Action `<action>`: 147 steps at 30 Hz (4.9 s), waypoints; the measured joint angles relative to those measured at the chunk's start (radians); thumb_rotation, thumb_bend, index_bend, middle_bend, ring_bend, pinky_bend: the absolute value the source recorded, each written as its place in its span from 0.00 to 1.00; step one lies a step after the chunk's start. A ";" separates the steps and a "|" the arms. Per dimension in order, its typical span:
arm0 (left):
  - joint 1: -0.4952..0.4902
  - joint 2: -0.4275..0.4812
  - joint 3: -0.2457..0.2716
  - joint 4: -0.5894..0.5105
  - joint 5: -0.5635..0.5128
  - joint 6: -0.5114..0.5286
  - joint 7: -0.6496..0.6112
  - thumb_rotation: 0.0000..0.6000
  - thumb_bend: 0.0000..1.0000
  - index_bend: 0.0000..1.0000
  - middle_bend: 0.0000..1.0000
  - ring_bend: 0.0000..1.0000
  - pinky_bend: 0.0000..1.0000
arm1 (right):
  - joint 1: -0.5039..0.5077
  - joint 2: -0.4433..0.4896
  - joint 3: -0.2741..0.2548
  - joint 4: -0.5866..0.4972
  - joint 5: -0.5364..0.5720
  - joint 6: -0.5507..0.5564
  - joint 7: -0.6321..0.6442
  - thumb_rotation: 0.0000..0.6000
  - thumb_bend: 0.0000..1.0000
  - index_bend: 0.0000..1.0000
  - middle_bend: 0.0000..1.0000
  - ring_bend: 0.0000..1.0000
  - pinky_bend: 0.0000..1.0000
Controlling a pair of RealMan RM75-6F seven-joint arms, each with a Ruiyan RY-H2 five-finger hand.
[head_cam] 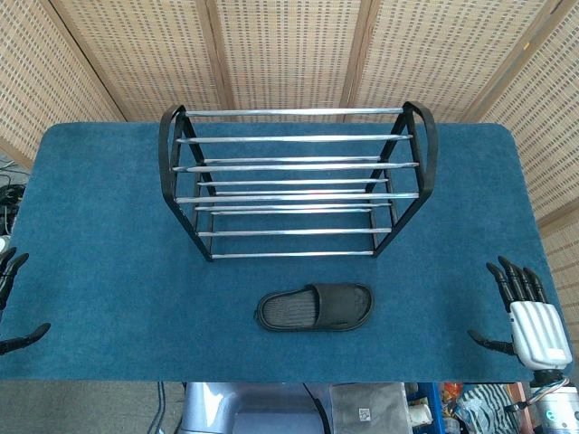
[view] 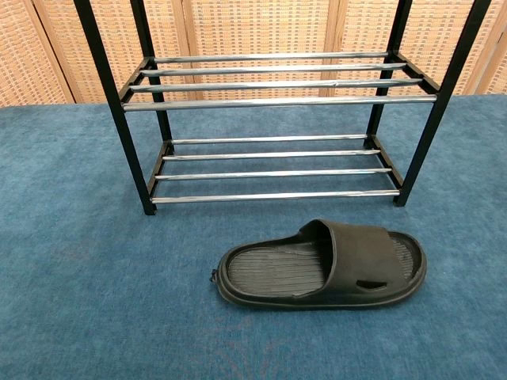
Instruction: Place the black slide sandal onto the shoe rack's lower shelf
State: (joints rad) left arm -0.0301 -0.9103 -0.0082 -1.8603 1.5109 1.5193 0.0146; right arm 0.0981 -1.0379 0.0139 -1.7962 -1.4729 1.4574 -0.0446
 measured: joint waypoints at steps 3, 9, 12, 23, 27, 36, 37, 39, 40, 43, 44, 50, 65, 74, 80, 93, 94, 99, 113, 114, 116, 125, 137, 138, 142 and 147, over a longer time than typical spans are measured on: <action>0.000 0.000 0.000 0.000 -0.002 -0.001 0.000 1.00 0.17 0.00 0.00 0.00 0.00 | 0.003 0.006 -0.005 -0.005 -0.006 -0.013 -0.003 1.00 0.00 0.00 0.00 0.00 0.00; 0.001 0.000 -0.002 -0.004 -0.006 -0.003 0.004 1.00 0.17 0.00 0.00 0.00 0.00 | 0.017 0.011 -0.021 -0.001 -0.050 -0.046 0.017 1.00 0.00 0.00 0.00 0.00 0.00; -0.001 -0.001 -0.004 -0.005 -0.012 -0.006 0.005 1.00 0.17 0.00 0.00 0.00 0.00 | 0.034 0.008 -0.031 0.006 -0.105 -0.065 0.053 1.00 0.00 0.00 0.00 0.00 0.00; -0.030 0.000 -0.017 -0.012 -0.043 -0.057 0.018 1.00 0.17 0.00 0.00 0.00 0.00 | 0.269 -0.064 0.003 -0.004 -0.254 -0.320 0.069 1.00 0.00 0.00 0.00 0.00 0.00; -0.038 -0.001 -0.017 -0.010 -0.050 -0.073 0.022 1.00 0.17 0.00 0.00 0.00 0.00 | 0.347 -0.105 0.050 -0.033 -0.217 -0.430 -0.025 1.00 0.00 0.00 0.00 0.00 0.00; -0.054 0.008 -0.027 0.009 -0.083 -0.109 -0.018 1.00 0.17 0.00 0.00 0.00 0.00 | 0.522 -0.237 0.157 -0.079 0.035 -0.643 -0.265 1.00 0.00 0.00 0.00 0.00 0.00; -0.055 0.009 -0.028 0.011 -0.085 -0.112 -0.020 1.00 0.17 0.00 0.00 0.00 0.00 | 0.539 -0.252 0.165 -0.080 0.070 -0.658 -0.293 1.00 0.00 0.00 0.00 0.00 0.00; -0.059 0.011 -0.029 0.014 -0.088 -0.119 -0.027 1.00 0.17 0.00 0.00 0.00 0.00 | 0.579 -0.289 0.179 -0.078 0.150 -0.689 -0.356 1.00 0.00 0.00 0.00 0.00 0.00; -0.061 0.012 -0.030 0.015 -0.090 -0.123 -0.031 1.00 0.17 0.00 0.00 0.00 0.00 | 0.595 -0.304 0.183 -0.077 0.185 -0.698 -0.381 1.00 0.00 0.00 0.00 0.00 0.00; -0.065 0.015 -0.030 0.019 -0.094 -0.131 -0.038 1.00 0.17 0.00 0.00 0.00 0.00 | 0.654 -0.363 0.189 -0.071 0.323 -0.713 -0.474 1.00 0.00 0.00 0.00 0.00 0.00; -0.066 0.015 -0.030 0.019 -0.094 -0.133 -0.040 1.00 0.17 0.00 0.00 0.00 0.00 | 0.671 -0.379 0.189 -0.070 0.363 -0.714 -0.499 1.00 0.00 0.00 0.00 0.00 0.00; -0.070 0.016 -0.030 0.021 -0.096 -0.138 -0.042 1.00 0.17 0.00 0.00 0.00 0.00 | 0.783 -0.476 0.175 -0.061 0.604 -0.690 -0.639 1.00 0.00 0.00 0.00 0.00 0.00; -0.074 0.020 -0.031 0.025 -0.103 -0.145 -0.054 1.00 0.17 0.00 0.00 0.00 0.00 | 0.956 -0.621 0.107 0.001 0.952 -0.521 -0.816 1.00 0.00 0.00 0.00 0.00 0.00; -0.074 0.021 -0.029 0.024 -0.101 -0.144 -0.055 1.00 0.17 0.00 0.00 0.00 0.00 | 0.995 -0.631 0.074 0.020 1.057 -0.452 -0.866 1.00 0.00 0.00 0.00 0.00 0.00; -0.075 0.021 -0.028 0.024 -0.101 -0.144 -0.055 1.00 0.17 0.00 0.00 0.00 0.00 | 1.004 -0.635 0.053 0.031 1.094 -0.442 -0.876 1.00 0.00 0.00 0.00 0.00 0.00; -0.074 0.023 -0.025 0.025 -0.096 -0.143 -0.062 1.00 0.17 0.00 0.00 0.00 0.00 | 0.986 -0.676 0.012 0.090 1.042 -0.399 -0.864 1.00 0.00 0.02 0.14 0.07 0.17; -0.074 0.023 -0.025 0.025 -0.096 -0.143 -0.062 1.00 0.17 0.00 0.00 0.00 0.00 | 0.985 -0.676 0.010 0.094 1.043 -0.401 -0.864 1.00 0.00 0.03 0.15 0.08 0.17; -0.076 0.024 -0.023 0.026 -0.092 -0.146 -0.065 1.00 0.17 0.00 0.00 0.00 0.00 | 0.985 -0.678 -0.004 0.107 1.048 -0.406 -0.881 1.00 0.02 0.22 0.30 0.20 0.31; -0.076 0.025 -0.021 0.025 -0.088 -0.146 -0.069 1.00 0.17 0.00 0.00 0.00 0.00 | 0.951 -0.637 -0.037 0.068 0.852 -0.395 -0.837 1.00 0.36 0.50 0.53 0.41 0.46; -0.076 0.025 -0.021 0.025 -0.087 -0.147 -0.069 1.00 0.17 0.00 0.00 0.00 0.00 | 0.948 -0.630 -0.041 0.063 0.827 -0.393 -0.834 1.00 0.36 0.50 0.53 0.41 0.46; -0.077 0.025 -0.020 0.025 -0.086 -0.147 -0.069 1.00 0.17 0.00 0.00 0.00 0.00 | 0.942 -0.611 -0.055 0.050 0.763 -0.390 -0.826 1.00 0.37 0.50 0.53 0.41 0.46; -0.079 0.025 -0.020 0.023 -0.087 -0.151 -0.068 1.00 0.17 0.00 0.00 0.00 0.00 | 0.937 -0.507 -0.108 0.014 0.413 -0.429 -0.749 1.00 0.42 0.50 0.52 0.41 0.46; -0.083 0.031 -0.022 0.029 -0.096 -0.162 -0.093 1.00 0.17 0.00 0.00 0.00 0.00 | 1.000 -0.417 -0.143 0.132 -0.052 -0.523 -0.571 1.00 0.60 0.50 0.50 0.41 0.46; -0.084 0.031 -0.022 0.030 -0.097 -0.164 -0.094 1.00 0.17 0.00 0.00 0.00 0.00 | 1.007 -0.415 -0.145 0.153 -0.083 -0.526 -0.560 1.00 0.61 0.50 0.50 0.41 0.46; -0.089 0.033 -0.024 0.032 -0.103 -0.174 -0.098 1.00 0.17 0.00 0.00 0.00 0.00 | 1.043 -0.414 -0.154 0.269 -0.201 -0.535 -0.482 1.00 0.63 0.50 0.50 0.41 0.46; -0.096 0.033 -0.028 0.037 -0.120 -0.191 -0.103 1.00 0.17 0.00 0.00 0.00 0.00 | 1.078 -0.427 -0.162 0.403 -0.286 -0.539 -0.366 1.00 0.65 0.50 0.49 0.41 0.46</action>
State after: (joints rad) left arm -0.1262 -0.8776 -0.0362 -1.8234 1.3906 1.3285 -0.0882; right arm 1.1762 -1.4646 -0.1486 -1.3936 -1.7588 0.9180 -0.4107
